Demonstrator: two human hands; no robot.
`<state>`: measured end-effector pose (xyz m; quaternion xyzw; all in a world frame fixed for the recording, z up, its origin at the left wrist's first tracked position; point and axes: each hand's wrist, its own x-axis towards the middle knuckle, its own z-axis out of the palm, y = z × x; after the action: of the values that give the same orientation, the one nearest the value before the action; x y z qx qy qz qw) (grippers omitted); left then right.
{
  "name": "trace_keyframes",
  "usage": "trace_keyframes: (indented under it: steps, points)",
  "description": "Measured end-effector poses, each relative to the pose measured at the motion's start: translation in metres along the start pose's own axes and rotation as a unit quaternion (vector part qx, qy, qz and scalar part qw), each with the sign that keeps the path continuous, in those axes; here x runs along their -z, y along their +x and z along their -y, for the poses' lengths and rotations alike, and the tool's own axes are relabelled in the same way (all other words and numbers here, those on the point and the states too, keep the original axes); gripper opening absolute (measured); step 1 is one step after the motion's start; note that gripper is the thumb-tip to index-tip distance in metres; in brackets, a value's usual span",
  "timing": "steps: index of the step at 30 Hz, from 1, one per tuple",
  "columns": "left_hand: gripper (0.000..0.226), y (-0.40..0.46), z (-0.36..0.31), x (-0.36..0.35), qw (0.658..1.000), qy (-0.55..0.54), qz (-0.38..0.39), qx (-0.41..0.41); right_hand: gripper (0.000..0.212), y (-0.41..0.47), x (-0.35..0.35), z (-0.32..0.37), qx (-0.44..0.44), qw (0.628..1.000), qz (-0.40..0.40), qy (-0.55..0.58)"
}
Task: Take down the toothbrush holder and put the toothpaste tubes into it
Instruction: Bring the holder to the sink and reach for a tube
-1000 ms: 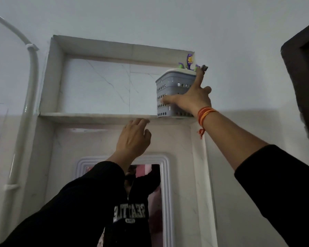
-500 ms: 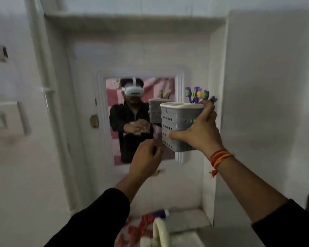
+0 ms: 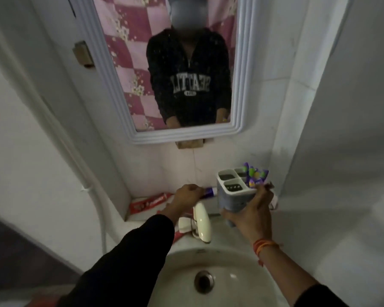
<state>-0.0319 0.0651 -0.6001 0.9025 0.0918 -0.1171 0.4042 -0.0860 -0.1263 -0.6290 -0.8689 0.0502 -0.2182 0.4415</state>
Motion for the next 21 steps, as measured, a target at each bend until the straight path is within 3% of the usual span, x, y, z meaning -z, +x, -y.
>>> trace_keyframes:
  steps: [5,8,12,21]
  points:
    - [0.041,0.043,-0.001,-0.011,0.991,0.103,0.072,0.051,0.112,-0.032,-0.024,-0.050,-0.007,0.999,0.034,0.000]
    - [0.048,0.062,-0.006,-0.019,0.972,0.213,0.086,0.041,0.114,-0.043,-0.031,-0.069,0.001,0.999,0.042,-0.001]
    - [0.049,0.079,-0.003,-0.031,0.959,0.265,0.098,0.020,0.114,-0.052,-0.033,-0.078,0.026,0.998,0.039,0.030]
    - [0.058,0.100,0.019,-0.040,0.950,0.299,0.088,-0.034,0.053,-0.080,-0.024,-0.096,0.026,0.994,0.013,0.110]
